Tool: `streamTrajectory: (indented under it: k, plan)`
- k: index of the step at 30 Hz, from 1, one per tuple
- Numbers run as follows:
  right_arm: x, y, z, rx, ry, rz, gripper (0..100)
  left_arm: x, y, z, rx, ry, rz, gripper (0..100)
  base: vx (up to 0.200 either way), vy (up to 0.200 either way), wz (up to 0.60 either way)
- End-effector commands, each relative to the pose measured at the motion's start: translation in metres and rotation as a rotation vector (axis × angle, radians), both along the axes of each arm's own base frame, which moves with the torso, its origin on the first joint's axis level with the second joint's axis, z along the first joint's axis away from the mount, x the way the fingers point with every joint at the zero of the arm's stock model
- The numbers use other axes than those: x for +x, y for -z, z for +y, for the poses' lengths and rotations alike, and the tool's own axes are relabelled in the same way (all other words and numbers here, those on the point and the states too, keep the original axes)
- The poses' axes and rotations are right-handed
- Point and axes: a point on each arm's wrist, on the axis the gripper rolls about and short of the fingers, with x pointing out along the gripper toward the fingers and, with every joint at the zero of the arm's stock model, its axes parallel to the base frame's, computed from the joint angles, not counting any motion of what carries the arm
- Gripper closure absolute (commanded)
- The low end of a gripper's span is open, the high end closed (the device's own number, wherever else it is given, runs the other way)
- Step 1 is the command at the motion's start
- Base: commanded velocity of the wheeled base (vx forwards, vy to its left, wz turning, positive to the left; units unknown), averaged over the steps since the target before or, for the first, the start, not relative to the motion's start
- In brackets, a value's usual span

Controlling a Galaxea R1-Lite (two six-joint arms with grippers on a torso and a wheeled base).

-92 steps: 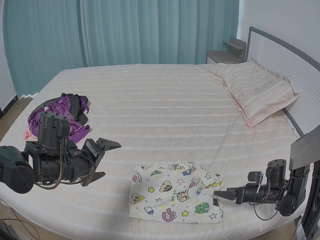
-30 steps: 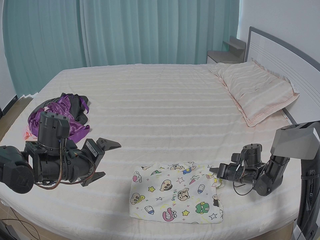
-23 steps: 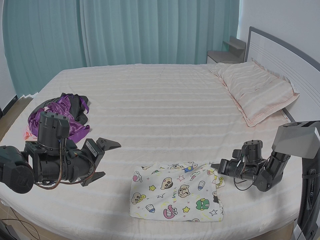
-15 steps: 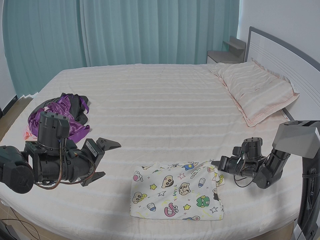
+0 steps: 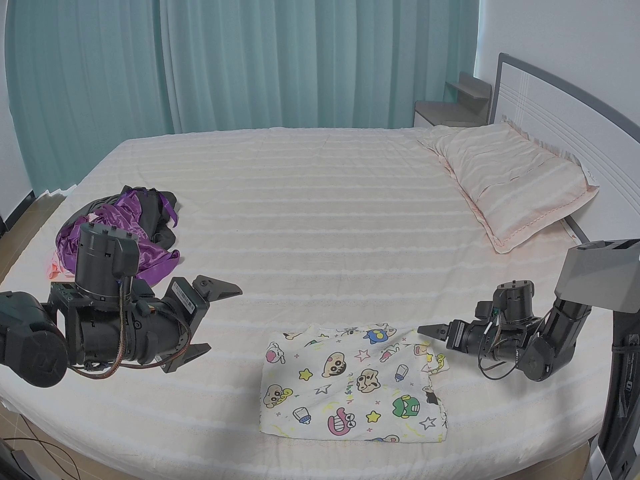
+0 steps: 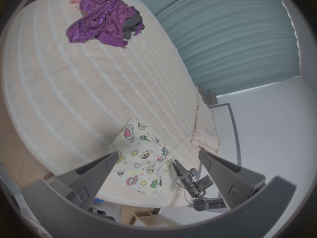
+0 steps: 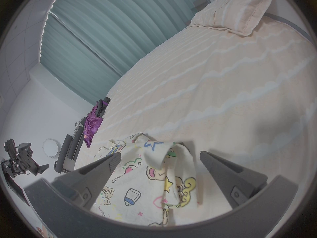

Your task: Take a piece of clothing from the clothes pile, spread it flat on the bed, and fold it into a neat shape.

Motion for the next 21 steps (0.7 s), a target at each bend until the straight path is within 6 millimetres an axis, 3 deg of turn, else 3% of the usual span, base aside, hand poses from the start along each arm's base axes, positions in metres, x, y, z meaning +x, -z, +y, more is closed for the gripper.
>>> streamTrajectory:
  k: [1,8,13,20,21]
  plan:
    - [-0.005,-0.012,-0.006,0.003,0.013,-0.021,0,0.001,0.001,0.0,0.001,0.0,0.005,0,0.0,0.0,0.0]
    - [0.001,-0.023,0.015,0.01,0.017,-0.071,0,0.001,0.002,0.0,0.002,0.0,0.006,0,0.0,0.0,0.0]
    - [0.005,-0.004,0.034,-0.013,0.026,-0.043,0,0.001,0.002,0.0,0.003,0.0,0.008,0,0.0,0.0,0.0]
    - [0.009,0.008,0.037,-0.021,0.024,-0.026,0,0.001,0.001,0.0,0.001,0.0,0.005,0,0.0,0.0,0.0]
    - [0.01,0.008,0.037,-0.021,0.025,-0.028,100,0.001,0.001,0.0,0.001,0.0,0.005,0,0.0,0.0,0.0]
